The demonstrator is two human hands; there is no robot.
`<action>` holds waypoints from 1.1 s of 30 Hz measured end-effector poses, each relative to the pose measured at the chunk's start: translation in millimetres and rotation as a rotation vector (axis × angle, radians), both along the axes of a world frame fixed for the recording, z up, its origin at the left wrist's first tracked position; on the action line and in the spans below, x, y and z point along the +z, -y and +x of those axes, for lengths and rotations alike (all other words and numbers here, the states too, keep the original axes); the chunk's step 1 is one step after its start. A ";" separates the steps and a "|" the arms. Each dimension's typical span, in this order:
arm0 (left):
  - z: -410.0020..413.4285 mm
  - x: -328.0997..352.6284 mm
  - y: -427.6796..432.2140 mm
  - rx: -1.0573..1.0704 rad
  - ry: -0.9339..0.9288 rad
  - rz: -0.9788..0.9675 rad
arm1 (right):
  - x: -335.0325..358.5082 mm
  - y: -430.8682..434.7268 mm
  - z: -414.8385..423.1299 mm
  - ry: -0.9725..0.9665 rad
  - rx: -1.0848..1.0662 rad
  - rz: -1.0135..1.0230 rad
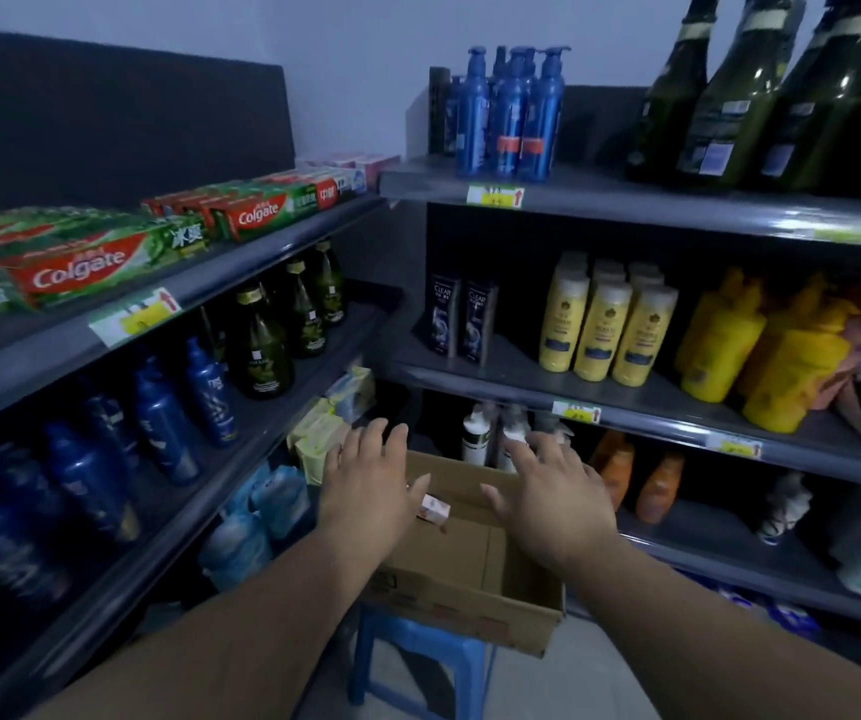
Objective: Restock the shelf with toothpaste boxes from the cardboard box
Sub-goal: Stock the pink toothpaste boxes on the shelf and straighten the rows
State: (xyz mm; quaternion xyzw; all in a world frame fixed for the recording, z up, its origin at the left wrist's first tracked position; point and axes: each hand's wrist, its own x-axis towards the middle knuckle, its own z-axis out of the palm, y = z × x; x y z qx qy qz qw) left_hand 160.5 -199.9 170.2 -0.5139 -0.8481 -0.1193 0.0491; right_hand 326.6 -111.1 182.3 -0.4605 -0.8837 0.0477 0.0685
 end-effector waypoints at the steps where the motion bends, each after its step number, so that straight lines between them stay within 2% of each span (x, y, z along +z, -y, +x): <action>1: -14.9 -6.4 -10.8 -0.004 0.014 -0.012 | -5.8 -10.5 -13.4 0.012 -0.009 -0.015; 7: -88.5 -43.6 -67.8 -0.026 0.075 -0.059 | -42.7 -67.9 -79.5 0.075 -0.049 -0.083; 15: -130.0 -128.6 -112.1 -0.010 0.166 -0.137 | -116.8 -121.6 -130.3 0.168 -0.011 -0.192; 19: -138.5 -182.4 -129.6 0.039 0.186 -0.204 | -174.7 -150.2 -148.0 0.167 0.035 -0.261; 25: -135.5 -283.7 -160.9 0.038 0.334 -0.285 | -285.0 -191.1 -164.5 0.201 0.095 -0.331; 29: -130.5 -336.5 -189.0 0.109 0.351 -0.393 | -349.4 -208.1 -169.1 0.204 0.145 -0.366; 33: -134.1 -380.4 -211.1 0.113 0.270 -0.497 | -394.4 -223.0 -174.1 0.201 0.220 -0.380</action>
